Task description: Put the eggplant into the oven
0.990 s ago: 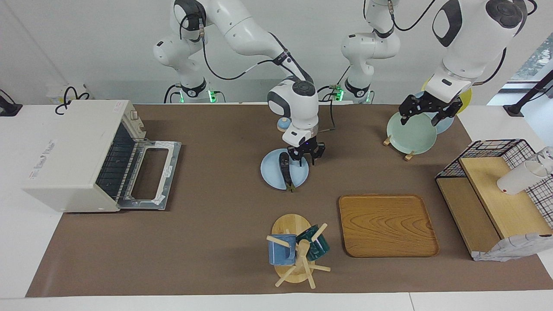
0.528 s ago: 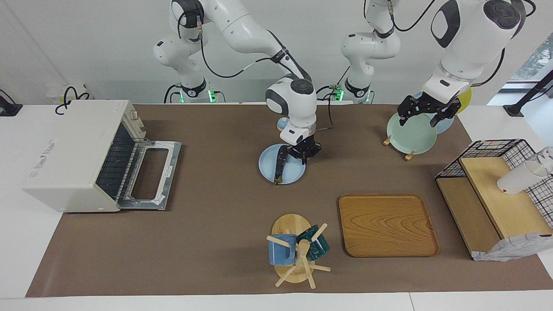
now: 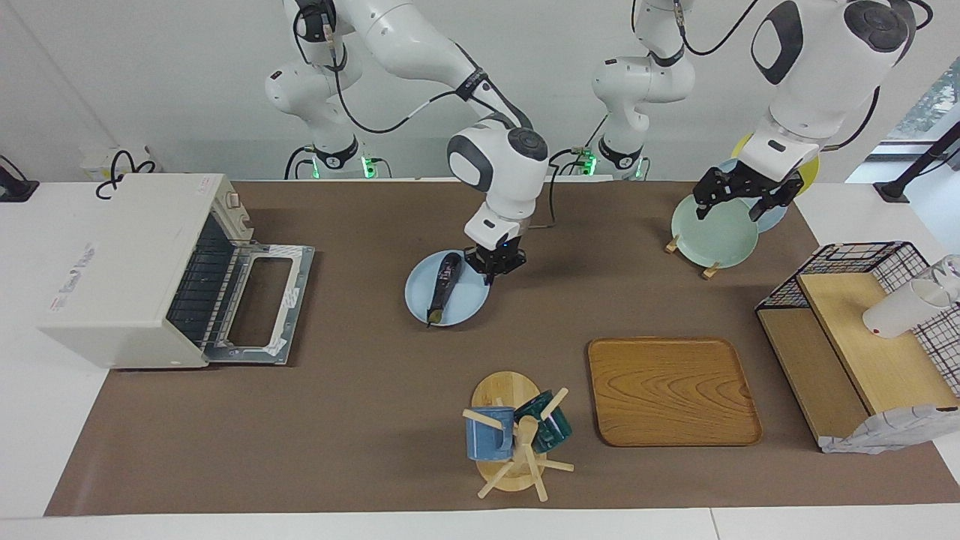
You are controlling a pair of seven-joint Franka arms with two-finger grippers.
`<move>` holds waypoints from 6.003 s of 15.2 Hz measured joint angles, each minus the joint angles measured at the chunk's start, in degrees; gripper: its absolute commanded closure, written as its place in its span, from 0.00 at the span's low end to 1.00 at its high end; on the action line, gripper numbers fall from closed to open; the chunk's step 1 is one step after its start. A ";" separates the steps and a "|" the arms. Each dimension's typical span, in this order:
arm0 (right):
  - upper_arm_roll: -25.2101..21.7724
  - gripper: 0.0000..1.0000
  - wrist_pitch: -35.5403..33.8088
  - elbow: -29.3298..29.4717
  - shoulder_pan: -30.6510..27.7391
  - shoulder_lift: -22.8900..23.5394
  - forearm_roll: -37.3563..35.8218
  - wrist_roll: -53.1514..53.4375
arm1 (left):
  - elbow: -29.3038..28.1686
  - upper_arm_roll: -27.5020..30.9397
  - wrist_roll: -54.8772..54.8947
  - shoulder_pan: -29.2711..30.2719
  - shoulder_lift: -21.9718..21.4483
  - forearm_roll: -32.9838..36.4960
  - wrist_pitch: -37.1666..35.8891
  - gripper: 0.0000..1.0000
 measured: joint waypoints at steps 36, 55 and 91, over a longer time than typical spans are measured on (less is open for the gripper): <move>1.97 1.00 2.38 -23.04 -33.02 -22.15 -2.28 -40.21 | 0.00 -0.15 -1.07 1.00 0.00 0.00 -0.10 0.00; 1.65 1.00 15.88 -27.91 -30.50 -10.03 -2.86 -26.25 | 0.00 -0.15 -1.07 1.00 0.00 0.00 -0.10 0.00; 1.25 0.00 -31.68 8.88 -40.58 -17.27 7.36 -42.31 | 0.00 -0.15 -1.07 1.00 0.00 0.00 -0.10 0.00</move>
